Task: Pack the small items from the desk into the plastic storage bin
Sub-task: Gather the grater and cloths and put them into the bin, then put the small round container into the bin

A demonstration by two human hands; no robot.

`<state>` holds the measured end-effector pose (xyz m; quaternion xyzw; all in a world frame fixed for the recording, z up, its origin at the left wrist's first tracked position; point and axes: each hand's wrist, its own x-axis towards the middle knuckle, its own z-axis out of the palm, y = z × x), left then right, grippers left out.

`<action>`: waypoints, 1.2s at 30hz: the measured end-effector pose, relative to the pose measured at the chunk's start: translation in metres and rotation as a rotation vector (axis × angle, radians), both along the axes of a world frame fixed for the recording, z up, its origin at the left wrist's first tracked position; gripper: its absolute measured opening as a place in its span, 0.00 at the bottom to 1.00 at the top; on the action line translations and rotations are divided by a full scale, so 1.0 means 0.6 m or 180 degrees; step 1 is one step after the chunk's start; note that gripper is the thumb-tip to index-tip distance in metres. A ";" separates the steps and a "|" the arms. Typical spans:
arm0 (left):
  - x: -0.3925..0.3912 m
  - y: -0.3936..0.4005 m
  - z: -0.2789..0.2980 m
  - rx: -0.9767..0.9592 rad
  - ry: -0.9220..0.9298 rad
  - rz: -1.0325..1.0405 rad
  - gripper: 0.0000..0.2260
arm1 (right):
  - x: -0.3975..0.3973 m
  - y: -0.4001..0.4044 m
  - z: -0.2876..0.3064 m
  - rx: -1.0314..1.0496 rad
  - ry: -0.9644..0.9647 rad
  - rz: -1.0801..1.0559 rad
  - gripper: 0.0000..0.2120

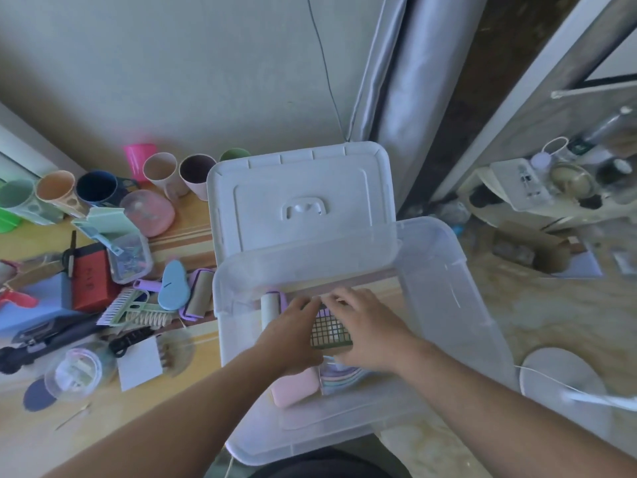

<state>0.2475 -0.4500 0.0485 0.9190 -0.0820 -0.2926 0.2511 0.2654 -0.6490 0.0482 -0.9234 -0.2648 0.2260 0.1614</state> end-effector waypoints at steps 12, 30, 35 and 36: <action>-0.015 0.001 -0.023 0.0614 -0.0711 -0.0330 0.29 | 0.069 -0.122 -0.086 -0.1155 0.0249 -0.2197 0.39; -0.015 0.081 0.026 0.1807 -0.0875 -0.0636 0.14 | 0.081 -0.096 -0.135 -0.1455 0.0333 -0.1671 0.36; -0.019 0.105 0.058 0.0595 -0.1657 -0.0448 0.12 | 0.058 -0.036 -0.084 -0.1015 0.0128 -0.1437 0.30; -0.022 0.121 0.060 0.0435 -0.1789 -0.0372 0.12 | 0.055 -0.009 -0.068 -0.0684 -0.0018 -0.1321 0.28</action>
